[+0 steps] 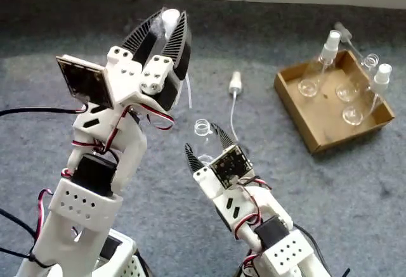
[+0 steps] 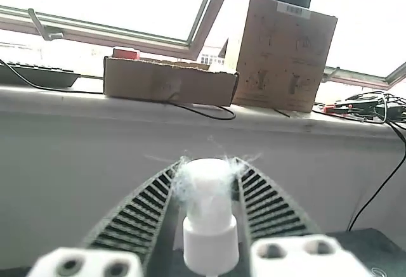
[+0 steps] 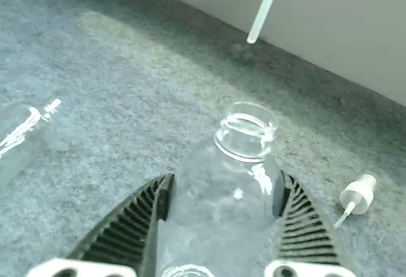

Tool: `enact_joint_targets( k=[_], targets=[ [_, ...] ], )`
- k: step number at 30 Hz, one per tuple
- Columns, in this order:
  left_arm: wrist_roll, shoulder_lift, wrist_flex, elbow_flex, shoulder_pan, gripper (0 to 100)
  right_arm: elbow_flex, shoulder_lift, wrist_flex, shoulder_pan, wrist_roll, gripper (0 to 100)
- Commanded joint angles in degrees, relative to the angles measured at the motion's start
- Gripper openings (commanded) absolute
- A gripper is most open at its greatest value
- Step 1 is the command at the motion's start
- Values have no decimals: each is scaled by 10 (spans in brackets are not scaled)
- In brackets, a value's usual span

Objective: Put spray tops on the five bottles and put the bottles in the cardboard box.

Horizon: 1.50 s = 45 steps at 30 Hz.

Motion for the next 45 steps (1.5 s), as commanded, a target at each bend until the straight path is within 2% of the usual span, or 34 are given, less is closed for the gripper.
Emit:
enact_joint_targets(
  k=[1, 4, 8, 22, 28, 35, 45],
  targets=[
    [-3, -21, -13, -43, 52, 5, 4, -118, 59, -2, 5, 142],
    [-3, -35, -13, -52, 82, 5, 24, -173, 93, -2, 6, 142],
    [-4, -42, -11, -49, 101, 5, 33, -156, 97, -2, 4, 142],
    [-3, -114, 91, -49, 99, 5, 36, -156, 99, -2, 3, 142],
    [-3, -98, 87, -38, 97, 5, 37, -156, 100, -2, 3, 142],
    [-7, -91, 4, 41, 97, 5, 51, -156, 100, -1, 5, 142],
    [-4, -91, 3, 107, 102, 5, 51, -156, 100, -1, 6, 142]
  ],
)
